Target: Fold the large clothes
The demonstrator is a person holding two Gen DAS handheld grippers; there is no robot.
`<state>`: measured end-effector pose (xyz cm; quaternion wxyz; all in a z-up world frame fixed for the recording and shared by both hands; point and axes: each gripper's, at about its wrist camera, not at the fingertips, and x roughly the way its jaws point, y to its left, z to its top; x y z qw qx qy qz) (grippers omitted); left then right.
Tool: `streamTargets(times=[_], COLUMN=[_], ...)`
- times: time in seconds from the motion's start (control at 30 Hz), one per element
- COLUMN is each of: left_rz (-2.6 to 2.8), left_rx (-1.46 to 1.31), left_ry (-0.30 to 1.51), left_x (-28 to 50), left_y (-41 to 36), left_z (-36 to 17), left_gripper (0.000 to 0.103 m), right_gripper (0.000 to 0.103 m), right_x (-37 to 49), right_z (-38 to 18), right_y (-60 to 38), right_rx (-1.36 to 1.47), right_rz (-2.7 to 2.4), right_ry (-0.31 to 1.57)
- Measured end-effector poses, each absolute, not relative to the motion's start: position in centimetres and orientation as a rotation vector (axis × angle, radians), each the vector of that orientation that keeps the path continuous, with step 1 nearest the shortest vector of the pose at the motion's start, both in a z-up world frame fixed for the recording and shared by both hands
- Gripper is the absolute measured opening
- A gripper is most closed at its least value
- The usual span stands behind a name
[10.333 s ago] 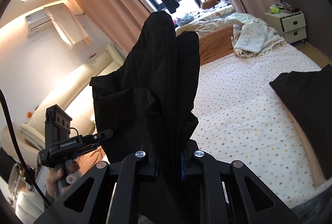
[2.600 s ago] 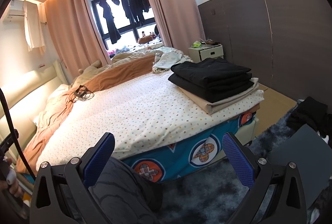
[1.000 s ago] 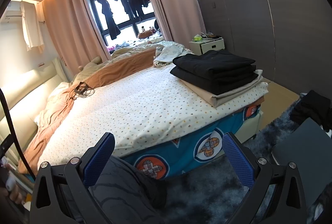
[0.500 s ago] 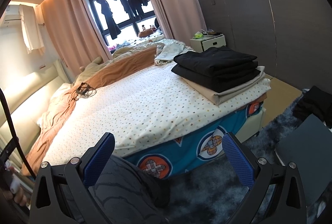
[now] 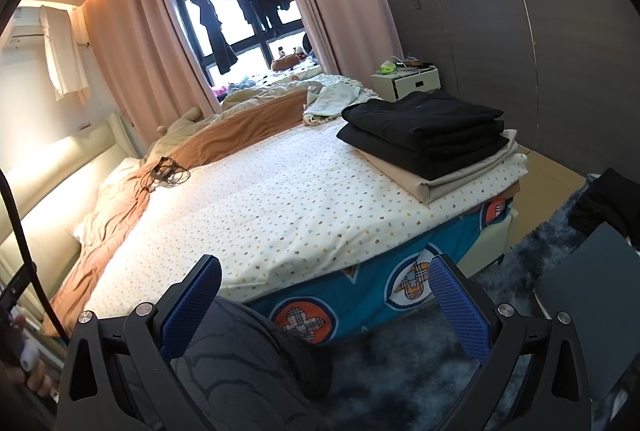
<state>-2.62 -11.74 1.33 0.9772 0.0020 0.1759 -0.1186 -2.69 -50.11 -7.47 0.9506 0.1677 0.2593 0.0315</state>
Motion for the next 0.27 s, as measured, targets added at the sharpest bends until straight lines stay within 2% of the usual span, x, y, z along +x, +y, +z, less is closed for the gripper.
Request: streamTargets(times=[0.27], left_rz=[-0.238], left_rx=[0.004], left_ry=[0.328], left_x=[-3.8], left_y=[-11.6], left_z=[1.7], left_gripper=[0.103], right_gripper=[0.103], right_x=[-3.7], right_z=[-7.5], right_y=[-49.9], right_rx=[0.334], right_rz=[0.069], right_ry=[0.518])
